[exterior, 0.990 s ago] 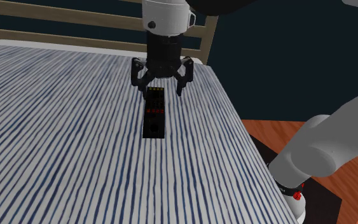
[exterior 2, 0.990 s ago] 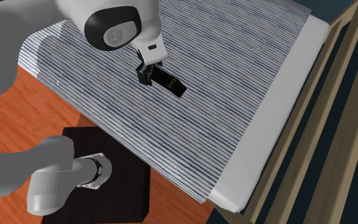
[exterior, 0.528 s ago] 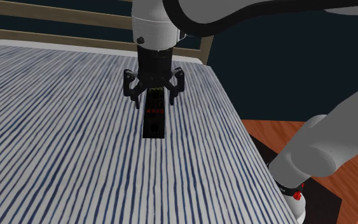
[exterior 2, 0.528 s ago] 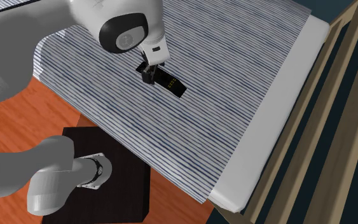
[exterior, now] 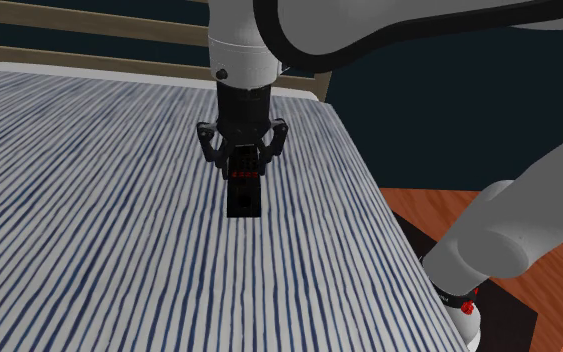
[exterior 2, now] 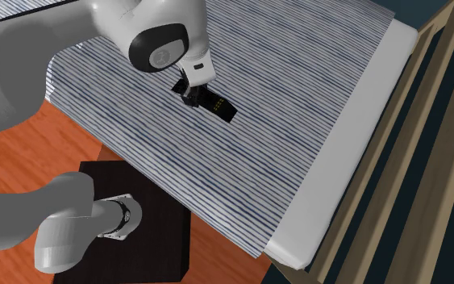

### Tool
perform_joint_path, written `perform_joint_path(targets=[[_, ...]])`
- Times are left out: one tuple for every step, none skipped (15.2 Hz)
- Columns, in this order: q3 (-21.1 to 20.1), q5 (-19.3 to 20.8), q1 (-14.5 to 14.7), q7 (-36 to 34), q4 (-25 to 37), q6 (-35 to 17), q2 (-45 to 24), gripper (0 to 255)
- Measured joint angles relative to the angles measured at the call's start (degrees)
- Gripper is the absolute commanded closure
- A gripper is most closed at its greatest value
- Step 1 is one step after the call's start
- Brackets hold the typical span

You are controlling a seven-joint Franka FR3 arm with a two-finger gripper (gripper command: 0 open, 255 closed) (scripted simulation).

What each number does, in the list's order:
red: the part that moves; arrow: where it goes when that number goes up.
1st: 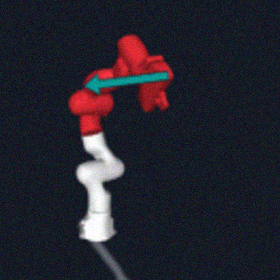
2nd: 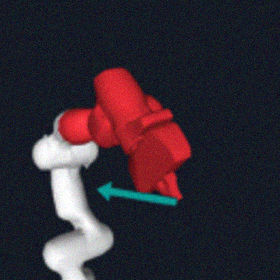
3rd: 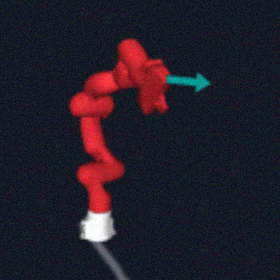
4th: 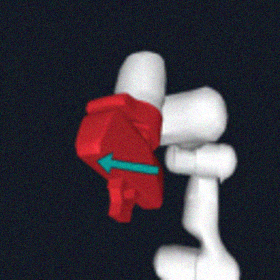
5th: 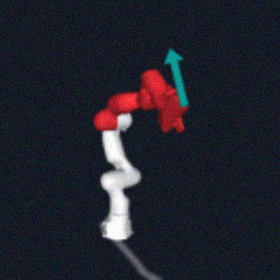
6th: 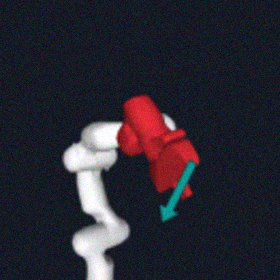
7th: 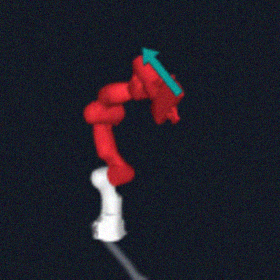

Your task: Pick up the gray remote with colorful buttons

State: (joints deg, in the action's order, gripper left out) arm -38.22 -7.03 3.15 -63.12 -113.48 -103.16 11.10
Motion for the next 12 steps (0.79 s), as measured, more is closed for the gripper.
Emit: perform_joint_path(targets=[[0.0,0.0,0.0,0.0,0.0,0.0,0.0,255],[0.0,0.0,0.0,0.0,0.0,0.0,0.0,255],[0.0,0.0,0.0,0.0,0.0,0.0,0.0,255],[0.0,0.0,0.0,0.0,0.0,0.0,0.0,255],[0.0,0.0,0.0,0.0,0.0,0.0,0.0,255],[0.1,0.0,0.0,0.1,0.3,0.3,0.0,255],[0.1,0.0,0.0,0.0,0.8,0.9,0.0,255],[0.1,0.1,-0.1,0.0,1.6,1.6,-0.1,255],[0.2,0.1,-0.1,0.0,2.4,2.4,-0.1,255],[0.2,0.2,-0.2,0.0,3.2,3.2,-0.1,255],[0.3,0.2,-0.2,0.0,3.9,3.9,-0.1,255],[0.3,0.2,-0.2,-0.1,4.5,4.5,-0.1,255]])
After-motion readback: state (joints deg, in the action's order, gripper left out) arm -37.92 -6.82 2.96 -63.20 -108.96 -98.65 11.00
